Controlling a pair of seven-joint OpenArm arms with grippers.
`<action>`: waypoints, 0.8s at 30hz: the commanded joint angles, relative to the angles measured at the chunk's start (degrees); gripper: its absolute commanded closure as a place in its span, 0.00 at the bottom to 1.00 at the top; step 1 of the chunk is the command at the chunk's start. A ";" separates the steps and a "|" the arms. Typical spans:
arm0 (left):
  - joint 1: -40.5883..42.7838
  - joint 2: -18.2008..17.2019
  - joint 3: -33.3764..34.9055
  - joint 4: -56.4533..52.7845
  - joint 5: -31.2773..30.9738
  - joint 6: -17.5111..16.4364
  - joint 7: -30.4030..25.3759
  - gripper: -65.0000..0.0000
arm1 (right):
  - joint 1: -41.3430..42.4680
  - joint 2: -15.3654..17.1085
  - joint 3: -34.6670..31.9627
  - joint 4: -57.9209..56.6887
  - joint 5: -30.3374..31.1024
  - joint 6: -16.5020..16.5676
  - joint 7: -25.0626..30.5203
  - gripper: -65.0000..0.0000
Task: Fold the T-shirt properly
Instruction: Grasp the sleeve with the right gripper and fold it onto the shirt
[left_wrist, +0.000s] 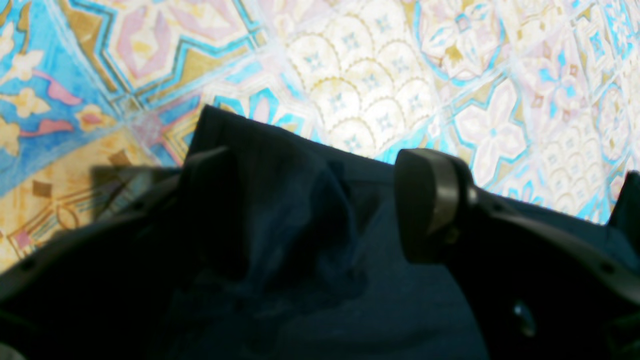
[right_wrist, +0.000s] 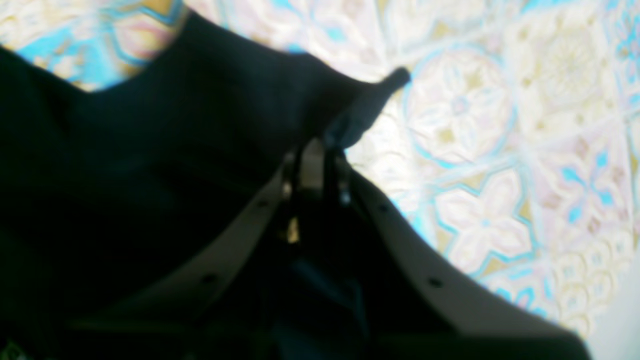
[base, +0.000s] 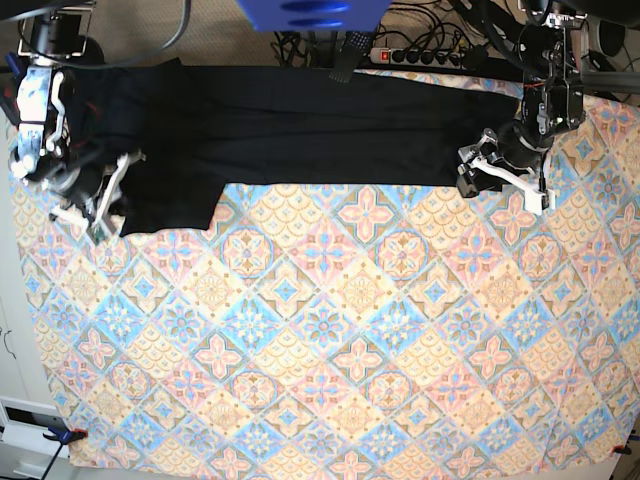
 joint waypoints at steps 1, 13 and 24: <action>-0.20 -0.72 -0.39 0.77 -0.23 -0.34 -0.89 0.26 | -1.69 1.10 1.57 3.01 0.42 -0.23 0.28 0.99; -0.20 -0.72 -0.39 0.68 -0.14 -0.34 -0.89 0.26 | -19.54 1.10 5.79 14.88 0.50 -0.23 -0.07 0.99; -0.29 -0.72 -0.56 -0.99 -0.23 -0.34 -0.98 0.26 | -27.54 1.19 5.79 15.85 0.42 -0.23 -0.07 0.99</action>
